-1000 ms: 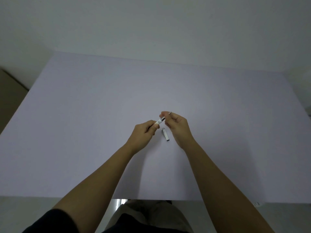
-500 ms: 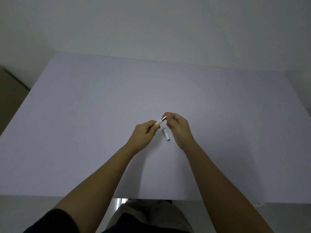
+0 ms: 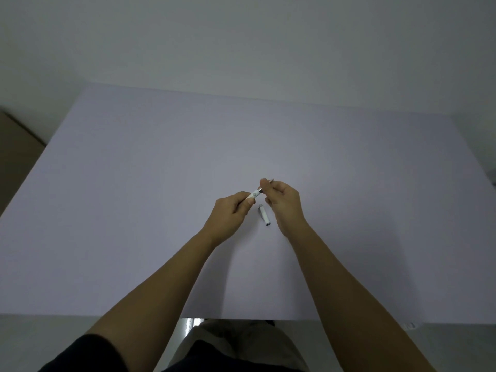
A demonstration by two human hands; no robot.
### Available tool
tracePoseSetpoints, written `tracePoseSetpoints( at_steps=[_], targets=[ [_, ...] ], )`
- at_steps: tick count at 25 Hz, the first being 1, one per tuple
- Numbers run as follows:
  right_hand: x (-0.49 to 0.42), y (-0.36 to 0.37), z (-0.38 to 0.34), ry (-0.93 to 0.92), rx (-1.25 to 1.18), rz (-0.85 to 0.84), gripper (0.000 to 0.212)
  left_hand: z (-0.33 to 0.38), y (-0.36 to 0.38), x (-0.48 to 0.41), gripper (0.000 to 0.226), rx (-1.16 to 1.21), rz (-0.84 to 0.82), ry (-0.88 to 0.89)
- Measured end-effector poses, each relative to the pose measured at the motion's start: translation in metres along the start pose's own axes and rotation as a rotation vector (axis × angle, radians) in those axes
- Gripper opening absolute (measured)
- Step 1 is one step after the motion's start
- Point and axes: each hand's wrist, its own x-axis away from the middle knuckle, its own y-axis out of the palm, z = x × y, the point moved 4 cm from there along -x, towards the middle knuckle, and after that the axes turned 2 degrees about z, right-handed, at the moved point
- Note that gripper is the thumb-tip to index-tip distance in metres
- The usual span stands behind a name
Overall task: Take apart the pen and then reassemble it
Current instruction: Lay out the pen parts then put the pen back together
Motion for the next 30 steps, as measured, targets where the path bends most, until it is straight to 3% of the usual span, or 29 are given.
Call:
tracePoseSetpoints(
  at_steps=[2, 5, 11, 17, 22, 24, 26, 30],
  targets=[
    [-0.001, 0.000, 0.000, -0.017, 0.022, -0.025, 0.020, -0.001, 0.000, 0.000, 0.029, 0.012, 0.002, -0.008],
    [-0.003, 0.002, -0.002, -0.049, -0.025, -0.194, 0.018, -0.004, -0.003, -0.002, 0.027, 0.017, 0.015, -0.031],
    [0.000, 0.002, -0.010, -0.054, 0.026, -0.060, 0.009, -0.005, -0.002, -0.003, 0.028, -0.030, 0.042, 0.008],
    [-0.003, 0.008, -0.008, -0.028, 0.010, -0.085, 0.010, -0.005, -0.006, 0.000, 0.024, -0.131, 0.166, 0.124],
    [-0.011, 0.007, -0.003, -0.042, 0.045, -0.152, 0.020, -0.008, -0.006, 0.003, 0.027, -0.022, 0.131, 0.021],
    [-0.021, 0.000, 0.008, -0.046, 0.187, -0.044, 0.025, -0.010, -0.008, 0.002, 0.028, -0.003, 0.141, -0.016],
    [-0.033, -0.006, 0.023, -0.097, 0.520, 0.078, 0.025, -0.012, -0.011, 0.002, 0.028, -0.002, 0.142, -0.038],
    [-0.052, 0.001, 0.066, -0.069, 1.021, -0.026, 0.033, -0.011, -0.023, 0.000, 0.028, 0.026, 0.165, -0.060]
  ],
)
